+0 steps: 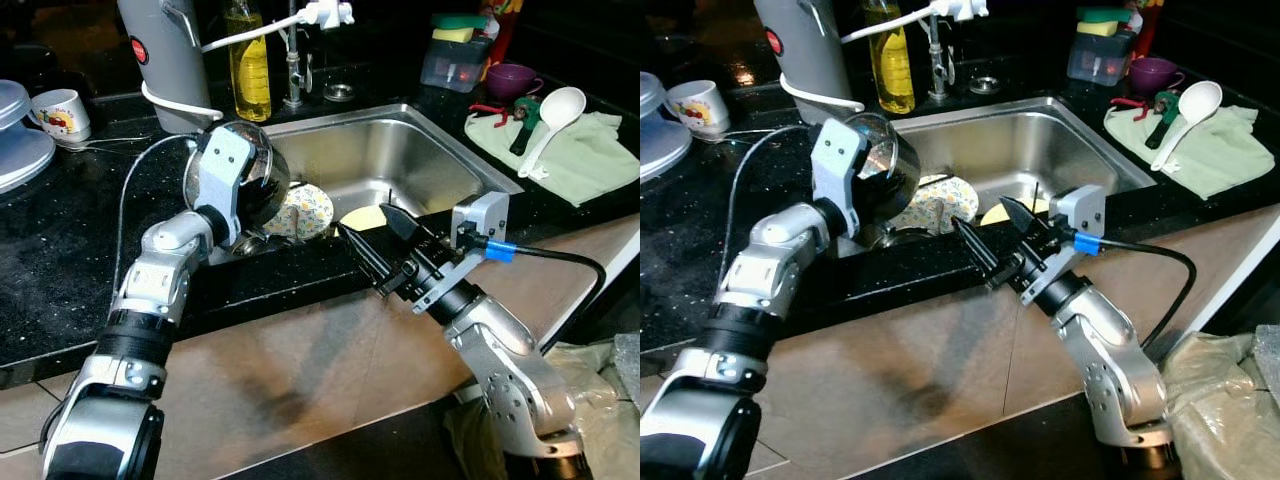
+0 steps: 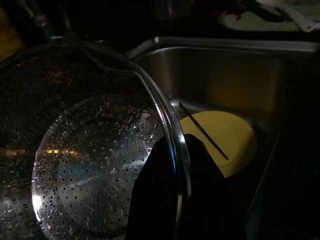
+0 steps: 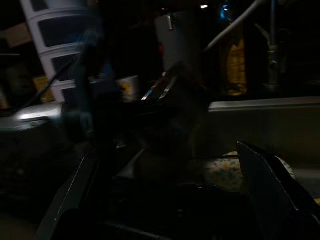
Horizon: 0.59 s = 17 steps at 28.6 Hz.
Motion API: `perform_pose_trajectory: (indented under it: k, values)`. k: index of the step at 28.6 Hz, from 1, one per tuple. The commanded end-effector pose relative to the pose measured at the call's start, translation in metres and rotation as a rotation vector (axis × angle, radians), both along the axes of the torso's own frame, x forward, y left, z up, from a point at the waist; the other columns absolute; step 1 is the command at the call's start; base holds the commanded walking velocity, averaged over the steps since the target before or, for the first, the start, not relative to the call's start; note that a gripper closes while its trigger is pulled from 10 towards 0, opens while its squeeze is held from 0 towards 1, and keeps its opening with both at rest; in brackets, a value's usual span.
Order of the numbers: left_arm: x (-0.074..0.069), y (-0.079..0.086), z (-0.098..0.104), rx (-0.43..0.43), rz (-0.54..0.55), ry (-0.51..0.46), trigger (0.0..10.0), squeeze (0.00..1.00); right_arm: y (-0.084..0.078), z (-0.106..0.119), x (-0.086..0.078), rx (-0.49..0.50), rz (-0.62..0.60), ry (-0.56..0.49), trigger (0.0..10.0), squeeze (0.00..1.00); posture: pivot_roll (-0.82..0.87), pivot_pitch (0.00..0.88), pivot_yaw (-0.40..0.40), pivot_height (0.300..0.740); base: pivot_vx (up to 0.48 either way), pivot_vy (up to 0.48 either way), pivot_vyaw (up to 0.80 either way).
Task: Kitchen organization
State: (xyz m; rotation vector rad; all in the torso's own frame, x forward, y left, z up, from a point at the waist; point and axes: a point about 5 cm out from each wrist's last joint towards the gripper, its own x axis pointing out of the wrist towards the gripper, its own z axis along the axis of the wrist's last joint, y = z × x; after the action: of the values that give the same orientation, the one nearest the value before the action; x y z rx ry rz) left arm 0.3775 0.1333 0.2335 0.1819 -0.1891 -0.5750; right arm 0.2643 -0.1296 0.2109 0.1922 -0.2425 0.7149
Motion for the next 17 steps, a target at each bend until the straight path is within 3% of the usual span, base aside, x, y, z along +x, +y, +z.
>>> perform_pose_trajectory:
  k: [1,3,17]
  values:
    - [0.004,-0.004,0.001,0.004,-0.026,-0.011,10.0,0.00,0.005,-0.002,-0.012,-0.031,0.064,0.018,10.0,0.00,-0.07,0.046,0.057,0.740,0.000,0.000,0.00]
    - [0.006,-0.007,-0.004,0.007,-0.038,0.006,10.0,0.00,0.005,-0.006,-0.022,-0.069,0.090,0.036,10.0,0.00,-0.09,0.070,0.064,0.740,0.000,0.000,0.00]
    - [0.011,-0.008,-0.039,0.038,-0.031,0.133,10.0,0.00,0.001,-0.006,-0.040,-0.093,0.083,0.083,10.0,0.00,-0.11,0.140,0.071,0.740,0.000,0.000,0.00]
